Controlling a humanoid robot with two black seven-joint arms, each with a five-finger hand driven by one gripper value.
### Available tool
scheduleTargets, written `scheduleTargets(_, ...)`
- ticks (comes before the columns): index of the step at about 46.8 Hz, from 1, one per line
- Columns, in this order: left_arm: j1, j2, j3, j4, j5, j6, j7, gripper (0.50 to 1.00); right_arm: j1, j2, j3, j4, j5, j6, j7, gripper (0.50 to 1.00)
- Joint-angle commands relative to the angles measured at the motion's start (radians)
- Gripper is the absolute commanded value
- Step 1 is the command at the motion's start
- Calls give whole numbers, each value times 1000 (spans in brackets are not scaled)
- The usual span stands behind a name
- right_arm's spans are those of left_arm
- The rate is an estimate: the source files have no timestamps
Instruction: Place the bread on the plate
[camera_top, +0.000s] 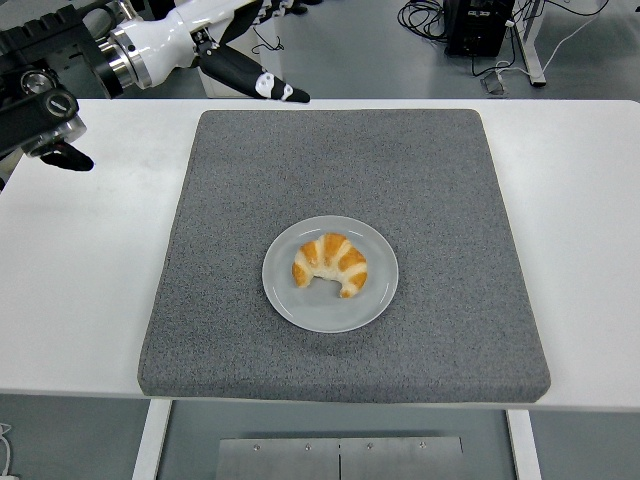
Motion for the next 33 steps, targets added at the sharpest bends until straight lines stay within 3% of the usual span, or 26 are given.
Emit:
scheduleTargets(1, 9, -2, -4, 36, -132, -2, -7, 974, 0, 0, 0, 0, 0, 0, 0, 1000)
scheduleTargets(6, 40, 3, -15, 55, -265, -2, -2, 975, 0, 0, 0, 0, 0, 0, 0, 1000)
scheduleTargets(13, 83, -3, -63, 127, -314, -2, -4, 975, 0, 0, 0, 0, 0, 0, 0, 1000)
scheduleTargets(18, 135, -36, -133, 205, -370, -9, 11, 975, 0, 0, 0, 0, 0, 1, 0, 1000)
scheduleTargets(26, 194, -106, -208, 335, -418, -25, 91, 975, 0, 0, 0, 2, 0, 0, 0, 1000)
scheduleTargets(33, 234, -174, -276, 458, -420, -83, 100, 977, 0, 0, 0, 3, 0, 1, 0, 1000)
